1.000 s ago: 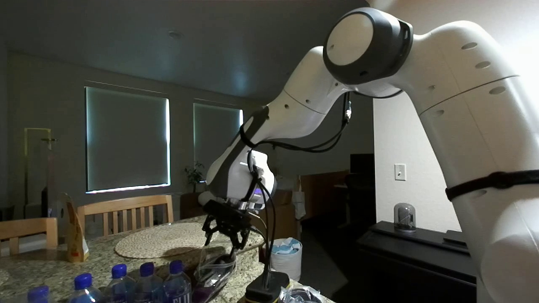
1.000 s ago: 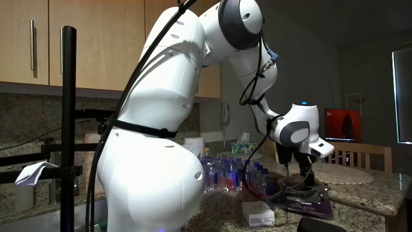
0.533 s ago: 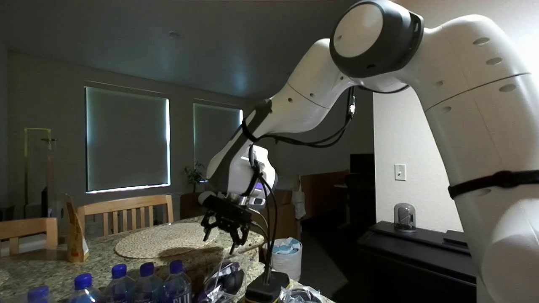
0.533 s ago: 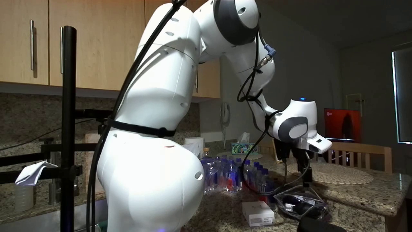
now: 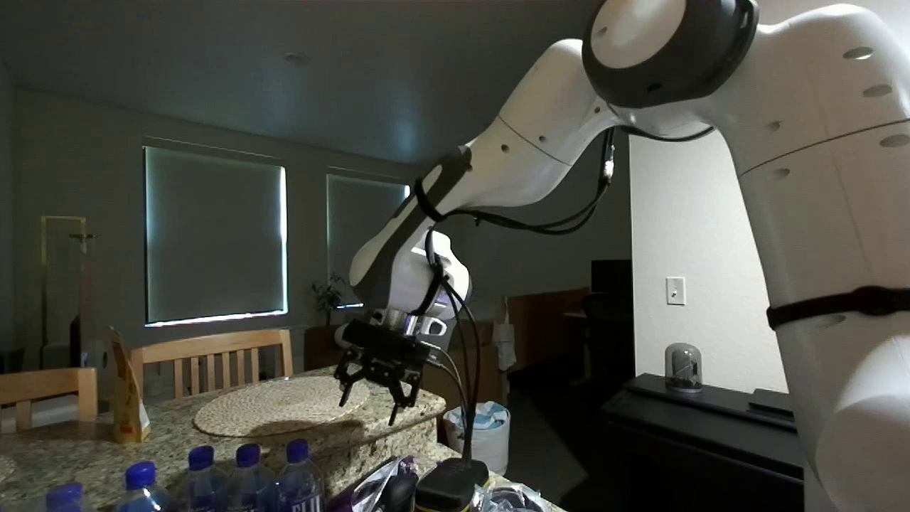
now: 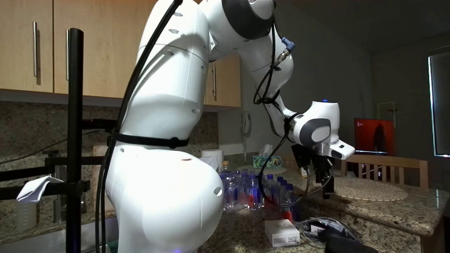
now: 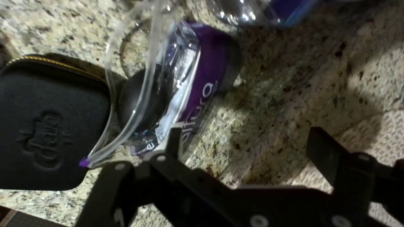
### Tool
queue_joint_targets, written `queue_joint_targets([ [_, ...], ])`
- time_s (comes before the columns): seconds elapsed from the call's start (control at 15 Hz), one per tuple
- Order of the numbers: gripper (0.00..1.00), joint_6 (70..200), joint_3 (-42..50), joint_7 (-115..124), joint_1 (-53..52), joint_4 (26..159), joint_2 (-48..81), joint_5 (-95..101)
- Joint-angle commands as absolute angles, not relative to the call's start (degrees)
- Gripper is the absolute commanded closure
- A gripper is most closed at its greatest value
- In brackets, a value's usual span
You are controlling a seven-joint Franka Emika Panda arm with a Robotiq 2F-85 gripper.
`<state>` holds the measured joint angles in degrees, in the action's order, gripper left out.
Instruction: Pick the black object and put it in the plastic bag
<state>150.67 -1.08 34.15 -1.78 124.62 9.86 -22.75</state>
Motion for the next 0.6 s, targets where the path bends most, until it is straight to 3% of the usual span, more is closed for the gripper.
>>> queue_joint_targets([
  [0.0,0.00,138.6,-1.4,27.1,-1.3,126.7,3.0,-21.8],
  [0.27,0.00,125.5,-1.2,26.6,-2.1,127.1,-4.0,-11.9],
  [0.53,0.00,122.2,-3.4,26.1,-2.4,128.7,-9.0,-1.6],
])
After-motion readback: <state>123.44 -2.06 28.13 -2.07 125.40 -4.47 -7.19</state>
